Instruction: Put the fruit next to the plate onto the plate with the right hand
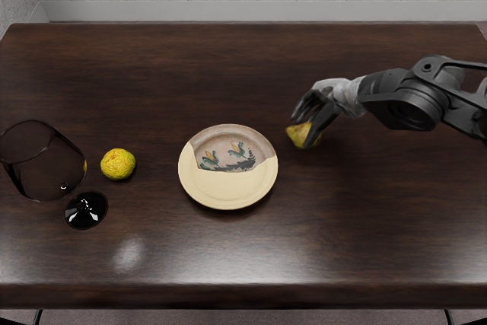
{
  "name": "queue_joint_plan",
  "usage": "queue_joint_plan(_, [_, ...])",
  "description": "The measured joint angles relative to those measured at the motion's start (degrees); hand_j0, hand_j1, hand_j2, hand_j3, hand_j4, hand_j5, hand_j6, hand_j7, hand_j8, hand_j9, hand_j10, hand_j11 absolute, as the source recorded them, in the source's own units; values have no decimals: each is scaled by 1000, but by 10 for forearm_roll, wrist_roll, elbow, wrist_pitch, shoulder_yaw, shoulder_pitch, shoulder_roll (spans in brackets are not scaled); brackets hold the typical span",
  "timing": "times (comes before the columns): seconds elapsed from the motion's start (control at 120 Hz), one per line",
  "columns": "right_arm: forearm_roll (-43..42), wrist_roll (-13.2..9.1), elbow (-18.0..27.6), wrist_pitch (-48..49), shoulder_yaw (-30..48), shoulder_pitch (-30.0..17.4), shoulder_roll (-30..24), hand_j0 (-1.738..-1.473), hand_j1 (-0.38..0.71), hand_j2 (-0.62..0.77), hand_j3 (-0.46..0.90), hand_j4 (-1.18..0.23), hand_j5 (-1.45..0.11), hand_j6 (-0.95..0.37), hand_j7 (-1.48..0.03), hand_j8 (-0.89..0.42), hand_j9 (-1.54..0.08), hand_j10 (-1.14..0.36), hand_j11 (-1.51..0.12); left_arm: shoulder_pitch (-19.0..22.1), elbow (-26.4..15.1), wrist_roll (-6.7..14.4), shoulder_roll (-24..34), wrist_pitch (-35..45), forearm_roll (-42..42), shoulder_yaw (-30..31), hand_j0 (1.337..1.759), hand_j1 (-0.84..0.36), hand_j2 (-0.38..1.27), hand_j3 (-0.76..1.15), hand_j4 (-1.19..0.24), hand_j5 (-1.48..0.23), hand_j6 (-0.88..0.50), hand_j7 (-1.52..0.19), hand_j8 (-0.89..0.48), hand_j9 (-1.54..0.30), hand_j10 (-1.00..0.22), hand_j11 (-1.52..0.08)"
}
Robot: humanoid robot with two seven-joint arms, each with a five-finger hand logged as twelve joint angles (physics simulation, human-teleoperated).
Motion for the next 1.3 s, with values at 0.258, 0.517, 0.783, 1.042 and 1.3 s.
queue_joint_plan(0.258, [40, 0, 16, 79, 46, 0, -12, -1658, 385, 569, 0, -740, -1028, -502, -989, -354, -997, -499, -999, 0, 0, 0, 0, 0, 0, 0, 1658, 349, 0, 0, 0, 0, 0, 0, 0, 0, 0, 0])
queue_joint_plan(0.517, [47, 0, 29, 98, 60, 3, 25, -1658, 405, 564, 0, -739, -1026, -553, -987, -328, -992, -474, -985, 0, 0, 0, 0, 0, 0, 0, 1658, 349, 0, 0, 0, 0, 0, 0, 0, 0, 0, 0])
queue_joint_plan(0.783, [43, 0, 23, 98, 61, 4, 73, -1658, 409, 573, 0, -738, -1029, -597, -987, -337, -993, -487, -990, 0, 0, 0, 0, 0, 0, 0, 1658, 349, 0, 0, 0, 0, 0, 0, 0, 0, 0, 0])
queue_joint_plan(1.042, [39, 0, 10, 95, 61, 4, 101, -1658, 383, 561, 0, -742, -1011, -656, -983, -374, -990, -531, -981, 0, 0, 0, 0, 0, 0, 0, 1658, 349, 0, 0, 0, 0, 0, 0, 0, 0, 0, 0])
queue_joint_plan(1.3, [35, 0, -11, 91, 60, 2, 104, -1658, 132, 148, 0, -443, -592, -427, -583, -323, -584, -381, -581, 0, 0, 0, 0, 0, 0, 0, 1658, 349, 0, 0, 0, 0, 0, 0, 0, 0, 0, 0])
